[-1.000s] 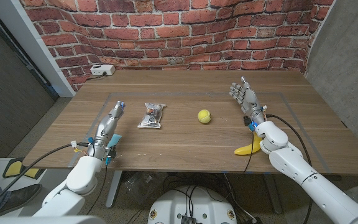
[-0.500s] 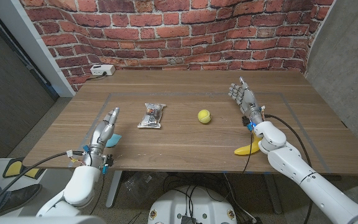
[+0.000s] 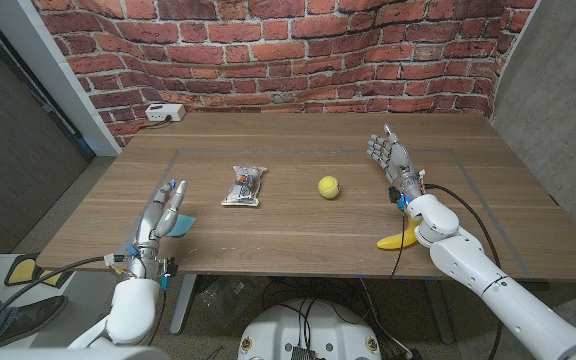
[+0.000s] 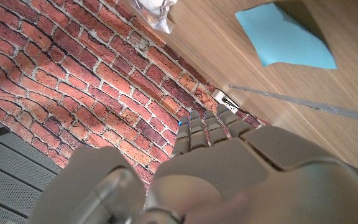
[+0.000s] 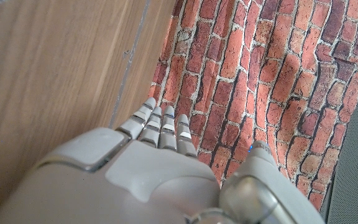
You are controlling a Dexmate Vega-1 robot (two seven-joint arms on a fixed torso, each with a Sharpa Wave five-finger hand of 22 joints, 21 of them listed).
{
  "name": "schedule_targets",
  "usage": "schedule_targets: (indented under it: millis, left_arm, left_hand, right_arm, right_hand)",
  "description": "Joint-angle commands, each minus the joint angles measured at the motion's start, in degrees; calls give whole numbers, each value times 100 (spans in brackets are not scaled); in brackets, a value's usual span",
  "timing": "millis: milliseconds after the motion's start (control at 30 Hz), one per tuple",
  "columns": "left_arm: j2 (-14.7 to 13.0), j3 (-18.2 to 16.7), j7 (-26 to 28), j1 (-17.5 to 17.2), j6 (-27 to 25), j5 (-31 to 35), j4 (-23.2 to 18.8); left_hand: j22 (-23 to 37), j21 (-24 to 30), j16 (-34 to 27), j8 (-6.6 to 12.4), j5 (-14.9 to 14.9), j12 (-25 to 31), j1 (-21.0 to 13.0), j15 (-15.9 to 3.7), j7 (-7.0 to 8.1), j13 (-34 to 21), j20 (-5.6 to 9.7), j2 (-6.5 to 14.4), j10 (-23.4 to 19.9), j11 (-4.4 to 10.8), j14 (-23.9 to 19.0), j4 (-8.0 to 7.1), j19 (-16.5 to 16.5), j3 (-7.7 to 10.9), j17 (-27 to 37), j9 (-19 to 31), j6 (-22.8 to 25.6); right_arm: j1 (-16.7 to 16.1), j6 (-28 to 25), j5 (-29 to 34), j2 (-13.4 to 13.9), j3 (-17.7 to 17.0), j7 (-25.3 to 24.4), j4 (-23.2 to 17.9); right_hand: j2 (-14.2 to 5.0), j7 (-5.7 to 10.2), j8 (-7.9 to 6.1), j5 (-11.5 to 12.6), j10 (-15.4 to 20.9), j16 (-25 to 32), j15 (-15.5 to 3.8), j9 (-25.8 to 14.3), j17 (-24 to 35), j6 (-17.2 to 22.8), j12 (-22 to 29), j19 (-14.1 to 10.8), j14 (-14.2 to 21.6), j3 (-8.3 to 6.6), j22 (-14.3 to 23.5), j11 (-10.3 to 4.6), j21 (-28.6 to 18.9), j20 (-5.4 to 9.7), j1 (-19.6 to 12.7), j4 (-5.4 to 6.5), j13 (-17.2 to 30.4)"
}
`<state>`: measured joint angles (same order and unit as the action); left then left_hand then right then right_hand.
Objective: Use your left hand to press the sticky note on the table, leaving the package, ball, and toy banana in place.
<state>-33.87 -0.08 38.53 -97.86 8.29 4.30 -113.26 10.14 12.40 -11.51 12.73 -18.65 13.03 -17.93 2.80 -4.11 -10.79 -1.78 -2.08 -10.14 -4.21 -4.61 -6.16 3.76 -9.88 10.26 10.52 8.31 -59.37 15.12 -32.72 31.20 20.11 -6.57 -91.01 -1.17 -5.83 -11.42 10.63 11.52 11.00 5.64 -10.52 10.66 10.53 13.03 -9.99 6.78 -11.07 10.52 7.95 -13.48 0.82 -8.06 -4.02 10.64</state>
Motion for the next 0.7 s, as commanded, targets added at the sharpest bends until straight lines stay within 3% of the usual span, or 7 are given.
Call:
schedule_targets:
  millis: [33,433,700]
  left_arm:
    - [351,76,914,-294,-1500,1015,-631]
    - [354,115,995,-302,-2865,1116,-1095]
    - [155,171,742,-152,-3718,1013,-1304]
  left_hand:
    - [9,-26,-4,40,-38,29,-40,83,-29,-14,-87,19,-53,-41,-28,-15,-13,-53,20,23,80]
    - [14,-149,69,33,-82,-44,-90,257,-59,-16,-351,64,33,-143,101,-7,-314,-90,21,24,198]
    - [16,-163,77,18,-94,-59,-98,260,-57,-17,-363,84,51,-149,128,-10,-385,-102,23,24,205]
  right_arm:
    - [-45,-51,35,21,20,-51,-63]
    - [-80,-60,75,42,34,-78,-123]
    - [-147,-134,108,74,20,-177,-222]
  right_hand:
    - [-26,14,2,21,60,-19,8,-29,12,10,-4,-6,-13,-2,20,3,36,12,15,-18,1]
    - [-31,9,3,23,58,-22,12,-29,10,13,-12,-6,-18,0,20,-12,45,7,14,-22,1]
    - [-34,11,5,24,61,-23,13,-29,9,12,-15,-6,-19,1,20,-8,52,4,14,-25,1]
